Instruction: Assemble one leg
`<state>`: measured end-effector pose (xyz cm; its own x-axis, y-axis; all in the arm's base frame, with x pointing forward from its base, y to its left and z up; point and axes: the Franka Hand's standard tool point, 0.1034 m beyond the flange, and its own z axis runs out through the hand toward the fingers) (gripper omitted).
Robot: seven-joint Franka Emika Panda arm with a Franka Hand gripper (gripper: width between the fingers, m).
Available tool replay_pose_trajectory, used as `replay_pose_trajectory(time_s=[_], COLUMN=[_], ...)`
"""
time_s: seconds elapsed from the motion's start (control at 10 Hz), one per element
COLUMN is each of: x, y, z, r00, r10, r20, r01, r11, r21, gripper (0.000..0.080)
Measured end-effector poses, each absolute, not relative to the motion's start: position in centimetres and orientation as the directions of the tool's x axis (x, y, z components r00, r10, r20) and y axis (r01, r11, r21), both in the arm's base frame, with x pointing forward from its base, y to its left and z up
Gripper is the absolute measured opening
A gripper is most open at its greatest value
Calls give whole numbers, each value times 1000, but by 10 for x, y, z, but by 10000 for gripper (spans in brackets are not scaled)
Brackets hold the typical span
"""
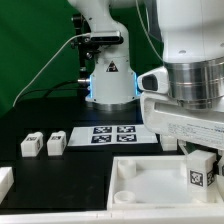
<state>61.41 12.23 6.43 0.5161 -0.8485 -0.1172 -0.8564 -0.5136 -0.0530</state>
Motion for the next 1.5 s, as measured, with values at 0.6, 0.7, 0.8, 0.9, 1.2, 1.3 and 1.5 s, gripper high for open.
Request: replay_pose_trajectory(time_s=[0.6, 0.7, 0.8, 0.9, 1.2, 1.3, 1.5], x=[633, 636, 639, 638, 638, 638, 638], y=[138, 139, 139, 139, 139, 139, 140], z=[66, 65, 65, 65, 65, 65, 65], r00=[-109, -237, -350, -337, -313, -312, -309], r10=[-985, -963, -928, -934, -942, -942, -943], r20=[-131, -129, -124, -120, -121, -121, -121], r01=[-994, -971, -936, -941, -949, -949, -950], r11=[111, 238, 352, 338, 314, 314, 311], r21=[-12, 3, 13, 10, 4, 4, 4], gripper=[293, 293, 294, 294, 399, 535, 614])
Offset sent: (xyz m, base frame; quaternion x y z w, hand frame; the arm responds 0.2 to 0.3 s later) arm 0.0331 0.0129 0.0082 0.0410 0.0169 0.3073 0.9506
